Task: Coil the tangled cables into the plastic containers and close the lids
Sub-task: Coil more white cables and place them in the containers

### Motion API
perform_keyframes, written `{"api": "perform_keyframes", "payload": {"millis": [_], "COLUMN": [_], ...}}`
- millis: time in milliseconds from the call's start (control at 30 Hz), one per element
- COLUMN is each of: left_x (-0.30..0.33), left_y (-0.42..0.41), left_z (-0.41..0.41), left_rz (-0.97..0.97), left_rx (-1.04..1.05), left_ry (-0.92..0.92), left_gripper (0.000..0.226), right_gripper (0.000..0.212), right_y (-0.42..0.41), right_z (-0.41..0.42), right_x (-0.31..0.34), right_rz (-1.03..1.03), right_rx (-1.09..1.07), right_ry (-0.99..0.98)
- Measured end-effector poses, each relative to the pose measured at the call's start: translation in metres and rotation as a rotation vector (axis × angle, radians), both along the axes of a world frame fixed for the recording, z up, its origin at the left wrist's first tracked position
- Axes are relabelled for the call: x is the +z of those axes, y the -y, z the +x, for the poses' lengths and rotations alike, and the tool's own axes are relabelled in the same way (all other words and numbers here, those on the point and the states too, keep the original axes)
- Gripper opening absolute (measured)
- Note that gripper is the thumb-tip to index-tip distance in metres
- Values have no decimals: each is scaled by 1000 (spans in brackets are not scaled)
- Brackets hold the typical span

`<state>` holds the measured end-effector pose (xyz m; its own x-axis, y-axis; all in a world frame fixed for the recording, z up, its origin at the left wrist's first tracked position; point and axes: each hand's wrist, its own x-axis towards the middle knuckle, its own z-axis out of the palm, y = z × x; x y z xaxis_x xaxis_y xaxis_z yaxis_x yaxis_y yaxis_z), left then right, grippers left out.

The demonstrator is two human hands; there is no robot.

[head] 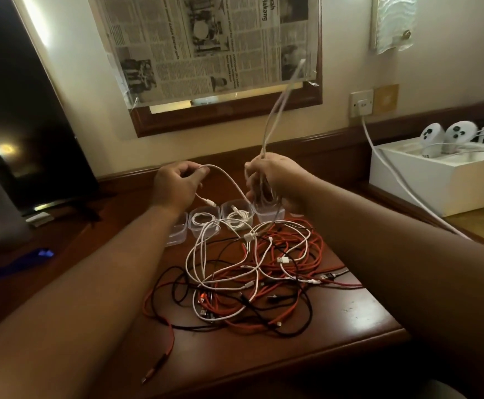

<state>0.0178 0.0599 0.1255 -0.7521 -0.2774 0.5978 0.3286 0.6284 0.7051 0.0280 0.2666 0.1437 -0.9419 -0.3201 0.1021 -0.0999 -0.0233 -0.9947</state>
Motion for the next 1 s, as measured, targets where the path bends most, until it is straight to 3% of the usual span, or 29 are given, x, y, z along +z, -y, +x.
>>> {"api": "perform_keyframes", "payload": {"millis": [200,367,467,567,633,767,833,933,1000], "left_x": [4,5,5,6,4,0,0,7,14], "left_y": [-3,2,2,-7,-12,-19,-22,-26,-28], "left_z": [38,68,85,104,115,130,134,137,140], "left_rz": [-65,-33,-42,-111,-64,22,62,163,200], "left_rx": [-168,-278,-290,-300,-335,-362,-340,-303,-299], "left_ry": [132,212,250,255,246,218,193,173,185], "left_gripper": [11,15,14,12,10,10,11,14,17], "right_gripper": [17,28,40,81,104,103,101,117,119], "right_y": [-17,-9,-9,-13,-21,-35,-36,-34,-35], "right_z": [27,64,81,87,86,96,103,110,115], "right_x": [-11,-40,-52,-58,-62,-57,-57,-59,-53], "right_rz": [378,604,773,937,919,953,1081,1321,1541], "right_rx": [656,892,900,843,795,748,737,719,660], "right_ry": [93,68,30,-87,-42,40,165,379,360]}}
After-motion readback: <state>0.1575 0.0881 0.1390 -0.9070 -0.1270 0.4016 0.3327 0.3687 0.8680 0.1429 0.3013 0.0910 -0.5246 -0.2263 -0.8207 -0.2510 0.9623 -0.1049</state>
